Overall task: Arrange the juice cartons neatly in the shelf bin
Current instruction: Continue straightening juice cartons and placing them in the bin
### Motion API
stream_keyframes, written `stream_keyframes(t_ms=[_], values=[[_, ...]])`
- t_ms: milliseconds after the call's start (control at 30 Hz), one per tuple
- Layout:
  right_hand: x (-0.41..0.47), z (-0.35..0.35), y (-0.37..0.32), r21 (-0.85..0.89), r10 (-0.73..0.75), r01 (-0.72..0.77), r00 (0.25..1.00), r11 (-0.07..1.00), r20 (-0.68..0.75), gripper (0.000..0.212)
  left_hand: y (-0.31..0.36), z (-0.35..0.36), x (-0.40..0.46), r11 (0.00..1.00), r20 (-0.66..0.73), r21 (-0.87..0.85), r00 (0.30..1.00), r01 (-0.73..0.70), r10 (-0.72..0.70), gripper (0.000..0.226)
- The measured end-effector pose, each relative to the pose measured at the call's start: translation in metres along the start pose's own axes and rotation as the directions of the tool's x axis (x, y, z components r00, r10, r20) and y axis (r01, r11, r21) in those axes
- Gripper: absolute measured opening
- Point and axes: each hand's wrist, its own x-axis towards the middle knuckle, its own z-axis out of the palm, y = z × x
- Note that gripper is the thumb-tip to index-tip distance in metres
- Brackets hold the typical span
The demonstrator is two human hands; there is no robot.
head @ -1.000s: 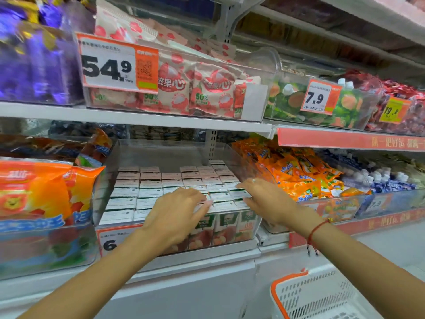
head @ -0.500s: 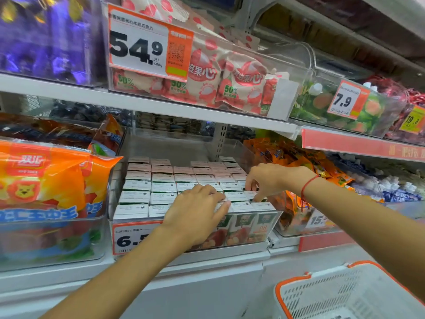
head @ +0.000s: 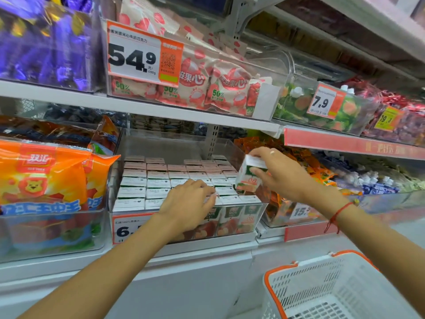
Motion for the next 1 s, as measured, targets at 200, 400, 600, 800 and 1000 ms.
stream_keyframes(t_ms=[200,400,600,800,1000], values=[[-0.032,0.021,-0.049,0.701,0.235,-0.008,0.945,0.713,-0.229,0.02,0.01,-0.038,-0.024,0.978,-0.15,-0.204,0.986,0.044,-0.076,0.035],[-0.043,0.037,-0.101,0.957,0.225,-0.087,0.974,0.277,0.024,0.012,0.017,-0.05,-0.076,0.435,0.143,-0.869,0.962,0.235,-0.234,0.02],[-0.05,0.062,-0.118,0.96,0.22,-0.28,0.937,0.016,0.27,0.022,0.01,-0.036,-0.1,0.205,0.246,-0.927,0.923,0.313,-0.297,0.012],[-0.052,0.068,-0.112,0.934,0.137,-0.357,0.926,0.023,0.351,0.032,0.003,-0.029,-0.107,0.135,0.286,-0.927,0.891,0.351,-0.353,0.009],[-0.056,0.075,-0.11,0.928,0.06,-0.373,0.926,0.011,0.372,0.031,0.002,-0.025,-0.11,0.115,0.291,-0.929,0.885,0.353,-0.363,0.017]])
